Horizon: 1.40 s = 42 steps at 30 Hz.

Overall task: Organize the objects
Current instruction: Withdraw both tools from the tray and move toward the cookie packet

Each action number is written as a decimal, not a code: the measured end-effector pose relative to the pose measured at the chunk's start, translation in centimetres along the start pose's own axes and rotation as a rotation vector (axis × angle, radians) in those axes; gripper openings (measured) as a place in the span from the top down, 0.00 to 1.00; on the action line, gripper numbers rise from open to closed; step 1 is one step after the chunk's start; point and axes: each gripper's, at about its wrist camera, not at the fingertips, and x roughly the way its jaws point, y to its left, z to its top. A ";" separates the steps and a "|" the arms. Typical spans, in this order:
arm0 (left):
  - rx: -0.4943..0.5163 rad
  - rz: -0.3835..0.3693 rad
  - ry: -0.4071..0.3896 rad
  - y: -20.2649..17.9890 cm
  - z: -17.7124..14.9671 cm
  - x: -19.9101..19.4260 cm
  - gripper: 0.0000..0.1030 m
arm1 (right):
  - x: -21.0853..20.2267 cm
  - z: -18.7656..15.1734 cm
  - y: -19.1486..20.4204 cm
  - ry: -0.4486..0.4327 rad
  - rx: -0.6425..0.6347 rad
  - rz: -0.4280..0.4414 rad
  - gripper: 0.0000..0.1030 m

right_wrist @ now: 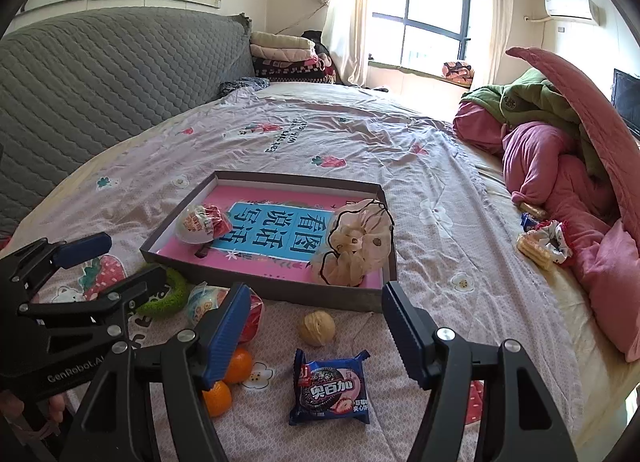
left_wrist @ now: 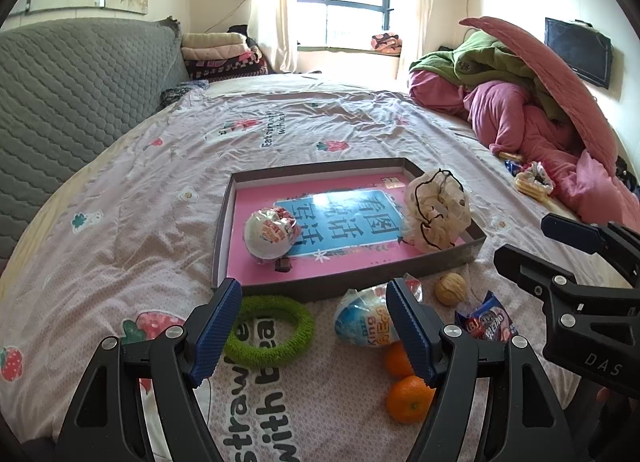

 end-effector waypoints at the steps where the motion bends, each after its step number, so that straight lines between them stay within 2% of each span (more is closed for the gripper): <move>1: -0.001 0.000 0.001 0.0 -0.1 -0.1 0.26 | -0.1 0.0 0.0 -0.001 0.001 0.002 0.35; 8: -0.008 0.007 0.011 -0.1 -1.0 -0.5 0.26 | -0.7 -0.3 0.0 -0.007 0.002 0.011 0.34; 13: -0.012 0.011 0.023 -0.2 -1.6 -1.0 0.26 | -1.1 -0.4 0.2 -0.012 0.000 0.023 0.30; 31: -0.039 0.036 0.020 -0.2 -2.8 -3.0 0.26 | -2.4 -0.9 0.2 -0.028 0.001 0.046 0.29; 42: -0.033 0.025 0.049 -1.0 -3.5 -3.3 0.26 | -3.0 -1.7 -0.5 -0.026 0.013 0.057 0.29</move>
